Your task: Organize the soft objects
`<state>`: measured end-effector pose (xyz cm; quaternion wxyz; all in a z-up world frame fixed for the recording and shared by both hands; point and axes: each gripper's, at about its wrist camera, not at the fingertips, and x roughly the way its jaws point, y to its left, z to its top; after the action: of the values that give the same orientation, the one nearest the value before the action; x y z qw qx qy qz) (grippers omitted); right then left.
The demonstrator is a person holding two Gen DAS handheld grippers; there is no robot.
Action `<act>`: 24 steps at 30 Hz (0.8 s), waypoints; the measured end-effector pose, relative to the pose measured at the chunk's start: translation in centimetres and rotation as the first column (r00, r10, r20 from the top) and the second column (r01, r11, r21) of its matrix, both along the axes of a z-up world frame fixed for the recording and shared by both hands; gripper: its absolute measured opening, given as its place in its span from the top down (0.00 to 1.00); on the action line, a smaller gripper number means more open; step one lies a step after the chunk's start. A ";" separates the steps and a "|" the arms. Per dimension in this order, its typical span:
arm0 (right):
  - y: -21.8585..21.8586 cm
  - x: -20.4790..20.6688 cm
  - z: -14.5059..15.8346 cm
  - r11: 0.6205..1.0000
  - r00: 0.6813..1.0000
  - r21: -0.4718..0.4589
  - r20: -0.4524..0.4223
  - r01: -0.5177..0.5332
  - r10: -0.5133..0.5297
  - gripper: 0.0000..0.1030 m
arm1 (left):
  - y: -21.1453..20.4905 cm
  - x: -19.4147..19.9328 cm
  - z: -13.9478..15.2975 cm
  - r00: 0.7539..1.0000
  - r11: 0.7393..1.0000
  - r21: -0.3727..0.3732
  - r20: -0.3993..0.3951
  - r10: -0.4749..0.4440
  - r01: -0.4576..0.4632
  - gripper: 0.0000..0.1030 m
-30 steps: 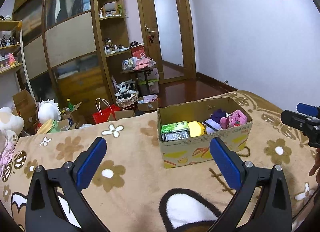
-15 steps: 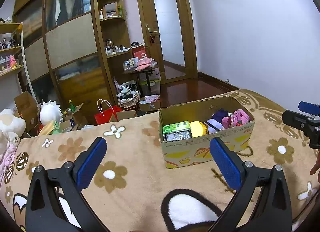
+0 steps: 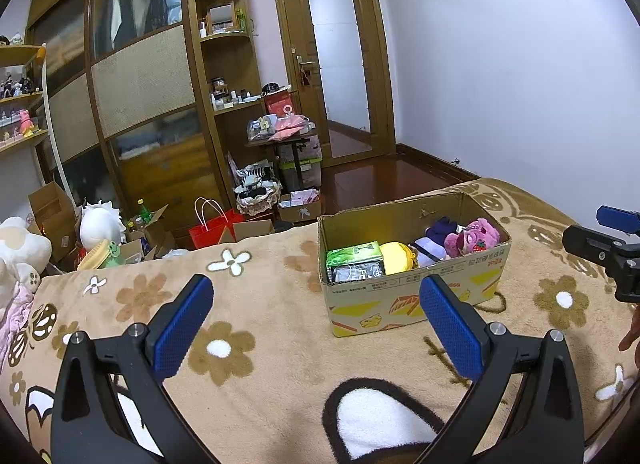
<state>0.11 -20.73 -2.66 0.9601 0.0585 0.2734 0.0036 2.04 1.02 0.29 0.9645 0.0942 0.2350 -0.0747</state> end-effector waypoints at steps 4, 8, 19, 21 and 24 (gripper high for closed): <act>0.0 0.0 0.0 1.000 1.000 0.000 0.000 0.000 0.000 0.00 | 0.0 0.0 0.0 1.000 1.000 0.000 0.000 0.002 -0.002 0.01; 0.0 0.0 0.0 1.000 1.000 0.000 0.000 0.000 0.000 0.00 | 0.1 0.0 0.0 1.000 1.000 -0.001 0.000 0.000 0.000 0.01; 0.0 0.1 0.1 1.000 1.000 0.000 0.000 -0.001 0.001 0.00 | 0.2 0.3 -0.2 1.000 1.000 -0.008 -0.004 0.011 -0.011 0.01; 0.0 0.1 0.0 1.000 1.000 0.001 -0.001 -0.001 0.001 0.00 | 0.0 0.3 -0.3 1.000 1.000 -0.005 -0.006 0.009 -0.009 0.01; 0.0 0.1 0.1 1.000 1.000 0.001 -0.001 -0.001 0.001 0.00 | -0.2 0.3 -0.3 1.000 1.000 -0.002 -0.004 0.007 -0.007 0.01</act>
<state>0.16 -20.71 -2.58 0.9600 0.0587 0.2738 0.0041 2.33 0.83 -0.03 0.9644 0.0923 0.2373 -0.0717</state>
